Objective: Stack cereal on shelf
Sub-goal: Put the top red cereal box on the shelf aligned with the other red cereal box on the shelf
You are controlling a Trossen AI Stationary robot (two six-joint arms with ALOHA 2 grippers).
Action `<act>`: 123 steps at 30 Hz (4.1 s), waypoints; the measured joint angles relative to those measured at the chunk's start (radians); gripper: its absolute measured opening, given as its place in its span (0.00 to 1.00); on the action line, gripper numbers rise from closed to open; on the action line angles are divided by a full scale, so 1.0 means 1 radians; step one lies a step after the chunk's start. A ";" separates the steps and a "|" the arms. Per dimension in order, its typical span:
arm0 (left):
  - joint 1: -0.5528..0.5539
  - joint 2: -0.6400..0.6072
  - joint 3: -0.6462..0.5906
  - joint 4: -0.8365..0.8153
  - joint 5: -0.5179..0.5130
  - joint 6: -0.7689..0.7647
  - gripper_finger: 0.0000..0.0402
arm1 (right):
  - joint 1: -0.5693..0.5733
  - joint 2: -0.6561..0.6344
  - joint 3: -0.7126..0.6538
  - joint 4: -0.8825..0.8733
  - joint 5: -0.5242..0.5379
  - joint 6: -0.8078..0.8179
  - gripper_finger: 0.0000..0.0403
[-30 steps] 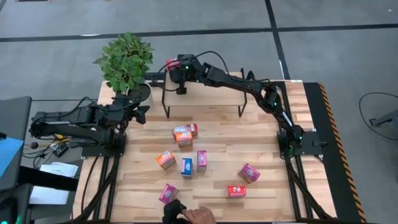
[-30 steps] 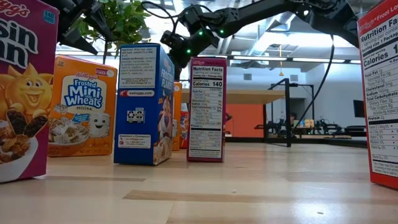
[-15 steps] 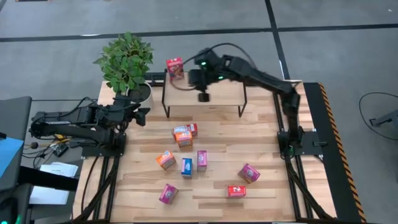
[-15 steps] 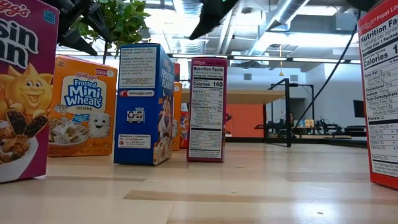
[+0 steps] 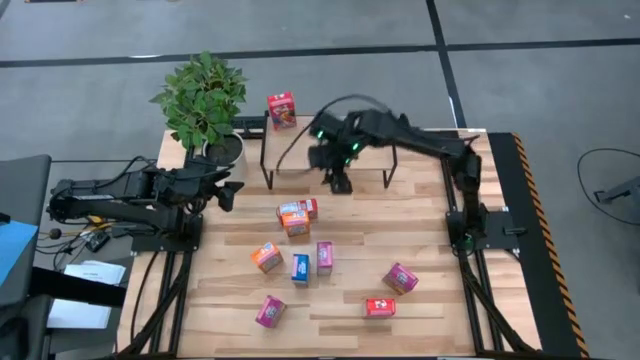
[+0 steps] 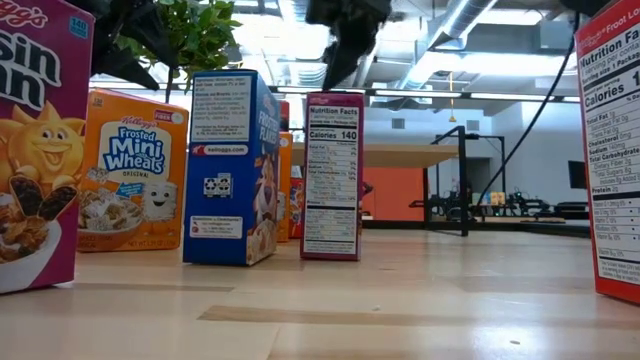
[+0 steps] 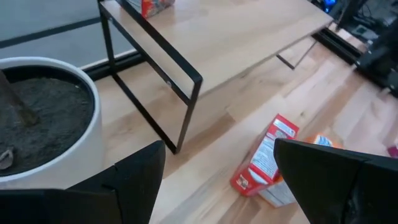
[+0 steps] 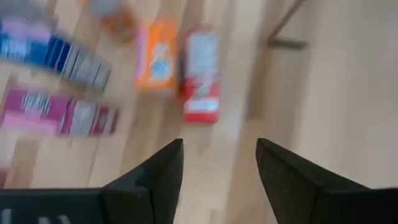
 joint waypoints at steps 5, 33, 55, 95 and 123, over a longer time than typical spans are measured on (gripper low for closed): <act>0.000 0.000 0.000 -0.036 0.043 0.024 0.72 | 0.070 0.078 -0.018 0.031 0.019 0.000 0.50; -0.001 -0.002 0.000 -0.123 0.094 0.106 0.72 | 0.171 0.292 -0.018 0.303 0.185 0.078 0.63; -0.001 -0.002 0.000 -0.129 0.099 0.122 0.72 | 0.152 0.312 -0.018 0.344 0.180 0.119 0.60; -0.001 -0.002 0.000 -0.129 0.096 0.131 0.72 | 0.132 0.312 -0.018 0.257 0.181 0.092 0.60; -0.001 -0.002 0.000 -0.129 0.084 0.129 0.72 | 0.145 0.312 -0.019 0.312 0.154 0.083 0.71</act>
